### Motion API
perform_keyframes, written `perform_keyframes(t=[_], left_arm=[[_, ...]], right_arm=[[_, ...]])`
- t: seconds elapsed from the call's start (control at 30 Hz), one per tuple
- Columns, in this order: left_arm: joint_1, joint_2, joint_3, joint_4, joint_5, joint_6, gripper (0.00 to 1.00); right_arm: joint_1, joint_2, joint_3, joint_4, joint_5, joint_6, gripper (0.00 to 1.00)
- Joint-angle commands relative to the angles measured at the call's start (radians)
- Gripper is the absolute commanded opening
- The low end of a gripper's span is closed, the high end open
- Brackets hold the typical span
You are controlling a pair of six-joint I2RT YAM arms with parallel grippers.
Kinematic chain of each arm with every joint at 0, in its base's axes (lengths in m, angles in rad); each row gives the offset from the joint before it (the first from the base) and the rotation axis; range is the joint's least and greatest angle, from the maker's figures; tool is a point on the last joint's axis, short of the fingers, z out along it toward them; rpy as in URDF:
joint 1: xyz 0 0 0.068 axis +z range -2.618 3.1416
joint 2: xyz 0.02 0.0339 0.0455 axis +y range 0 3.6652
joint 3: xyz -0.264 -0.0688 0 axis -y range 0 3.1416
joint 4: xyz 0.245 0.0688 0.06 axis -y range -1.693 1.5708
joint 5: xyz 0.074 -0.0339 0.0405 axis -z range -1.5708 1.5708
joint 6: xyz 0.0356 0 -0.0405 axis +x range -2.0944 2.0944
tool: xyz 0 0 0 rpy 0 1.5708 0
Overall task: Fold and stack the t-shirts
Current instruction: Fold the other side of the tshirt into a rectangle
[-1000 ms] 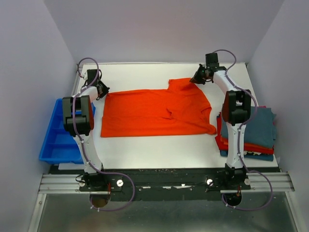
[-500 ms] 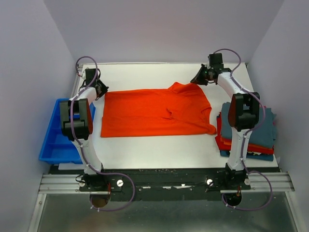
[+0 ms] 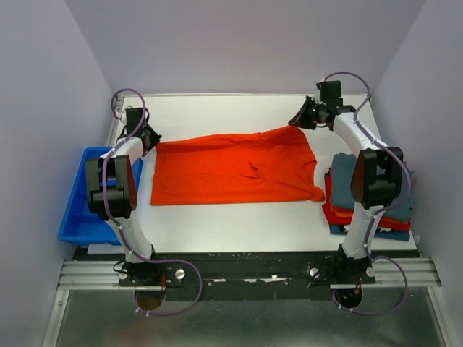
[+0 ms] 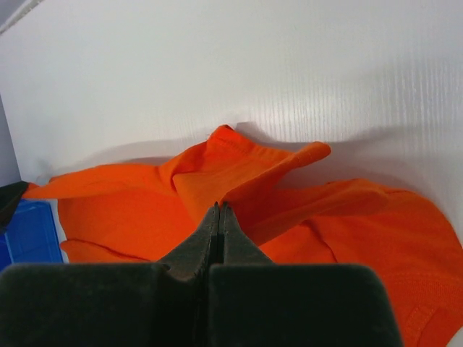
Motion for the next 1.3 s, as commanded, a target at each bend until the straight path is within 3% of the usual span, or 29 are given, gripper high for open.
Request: perform_keyframes(t=[0.0,0.77,1.03,1.27], left_arm=[[0.008,-0.075,-0.047,0.053,-0.036,0.027,0.00],[0.008,-0.163,-0.124,0.066,-0.079,0.039,0.00],[0.007,-0.200,-0.183,0.067,-0.099,0.039,0.00],[0.004,-0.239,-0.301,0.096,-0.099,-0.001,0.00]], right_arm=[[0.001,-0.077,-0.068,0.007,-0.021,-0.024,0.01],[0.001,-0.228,-0.195,-0.031,0.048,-0.021,0.01],[0.001,-0.301,-0.330,0.030,0.031,0.003,0.01],[0.001,-0.422,-0.584,0.142,0.083,0.082,0.01]])
